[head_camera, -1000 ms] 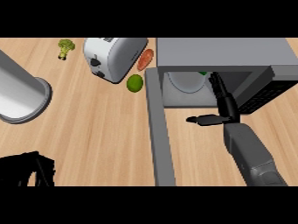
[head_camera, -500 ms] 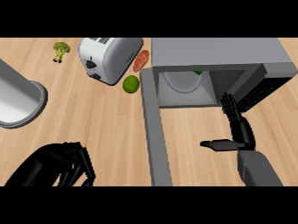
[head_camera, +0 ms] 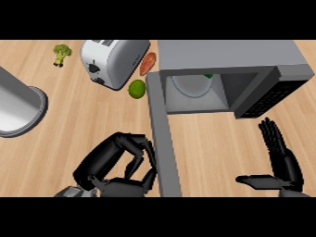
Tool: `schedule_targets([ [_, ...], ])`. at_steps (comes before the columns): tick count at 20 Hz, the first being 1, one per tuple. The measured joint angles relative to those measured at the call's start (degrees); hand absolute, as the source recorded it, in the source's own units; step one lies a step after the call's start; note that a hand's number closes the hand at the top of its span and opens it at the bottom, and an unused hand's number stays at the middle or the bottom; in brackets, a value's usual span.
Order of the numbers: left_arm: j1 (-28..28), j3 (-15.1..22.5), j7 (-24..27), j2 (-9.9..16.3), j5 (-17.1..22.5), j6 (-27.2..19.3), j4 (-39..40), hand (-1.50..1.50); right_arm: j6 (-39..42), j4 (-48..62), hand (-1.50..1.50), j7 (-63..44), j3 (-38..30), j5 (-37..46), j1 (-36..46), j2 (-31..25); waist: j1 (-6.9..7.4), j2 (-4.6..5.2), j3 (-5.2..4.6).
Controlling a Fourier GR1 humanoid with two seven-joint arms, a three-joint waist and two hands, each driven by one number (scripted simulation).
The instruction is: Pick up the milk, place it into the microwave and close the microwave
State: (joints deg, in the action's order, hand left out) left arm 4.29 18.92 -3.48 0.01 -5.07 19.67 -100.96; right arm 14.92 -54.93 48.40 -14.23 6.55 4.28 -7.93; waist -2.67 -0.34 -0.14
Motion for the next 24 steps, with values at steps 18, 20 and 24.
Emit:
schedule_targets([
  [18, 18.91, 22.19, 25.8, 0.24, 7.34, -33.69, 41.39, 1.5, 11.09, -36.28, -1.5, -11.89, 3.27, -12.2, -18.1, -4.21, -1.97, 0.71, -0.1],
  [20, 21.35, 24.56, 26.09, 0.28, 11.36, -35.9, 43.63, 1.5, 11.9, -38.74, -1.5, -14.02, 3.43, -13.94, -17.78, -4.58, -2.34, 0.86, -0.1],
  [24, 25.17, 29.16, 26.56, 0.35, 17.49, -39.08, 47.13, 1.5, 13.78, -43.19, -1.5, -16.91, 3.6, -16.91, -17.7, -5.59, -3.64, 1.19, -0.13],
])
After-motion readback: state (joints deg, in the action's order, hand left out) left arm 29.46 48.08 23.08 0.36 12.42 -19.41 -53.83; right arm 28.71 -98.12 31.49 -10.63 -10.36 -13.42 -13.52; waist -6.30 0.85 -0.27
